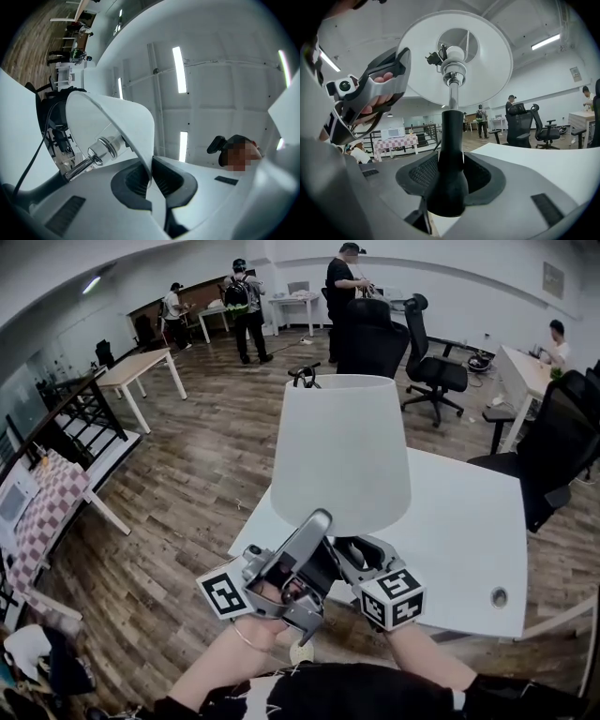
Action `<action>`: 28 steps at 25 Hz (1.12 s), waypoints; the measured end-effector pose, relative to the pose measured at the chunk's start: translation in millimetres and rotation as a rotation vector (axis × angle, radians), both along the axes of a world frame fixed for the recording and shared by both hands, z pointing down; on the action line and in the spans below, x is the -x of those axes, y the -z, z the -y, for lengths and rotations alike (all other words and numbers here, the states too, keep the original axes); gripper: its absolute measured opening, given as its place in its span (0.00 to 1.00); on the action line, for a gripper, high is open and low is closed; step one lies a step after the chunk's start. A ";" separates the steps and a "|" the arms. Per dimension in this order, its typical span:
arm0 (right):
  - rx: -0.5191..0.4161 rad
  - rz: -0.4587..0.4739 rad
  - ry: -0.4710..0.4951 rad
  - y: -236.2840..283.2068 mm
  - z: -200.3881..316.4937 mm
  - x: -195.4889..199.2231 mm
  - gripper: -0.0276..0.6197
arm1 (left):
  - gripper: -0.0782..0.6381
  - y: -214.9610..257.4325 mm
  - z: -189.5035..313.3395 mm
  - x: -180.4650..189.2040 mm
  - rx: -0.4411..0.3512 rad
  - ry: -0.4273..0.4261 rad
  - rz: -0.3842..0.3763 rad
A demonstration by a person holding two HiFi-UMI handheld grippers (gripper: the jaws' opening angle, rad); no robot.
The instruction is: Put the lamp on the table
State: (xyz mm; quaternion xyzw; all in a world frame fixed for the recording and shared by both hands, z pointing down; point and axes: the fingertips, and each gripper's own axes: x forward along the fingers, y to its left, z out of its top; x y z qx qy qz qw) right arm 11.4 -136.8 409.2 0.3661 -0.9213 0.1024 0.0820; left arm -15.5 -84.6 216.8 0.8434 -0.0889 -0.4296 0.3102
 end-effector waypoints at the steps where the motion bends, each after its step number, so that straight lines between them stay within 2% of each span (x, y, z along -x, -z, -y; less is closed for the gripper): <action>1: -0.003 0.002 -0.007 2.6 8.2 5.1 0.32 | 0.13 2.5 8.0 5.4 -0.001 -0.007 -0.001; 15: -0.022 0.010 -0.136 12.5 101.3 61.4 0.32 | 0.13 10.8 99.9 66.9 -0.017 -0.147 0.010; 21: -0.028 -0.003 -0.171 7.5 123.3 79.5 0.32 | 0.13 5.7 122.6 86.1 -0.025 -0.194 0.016; 28: -0.031 -0.027 -0.182 -1.3 137.7 92.4 0.32 | 0.13 -3.2 139.8 101.9 -0.017 -0.213 0.003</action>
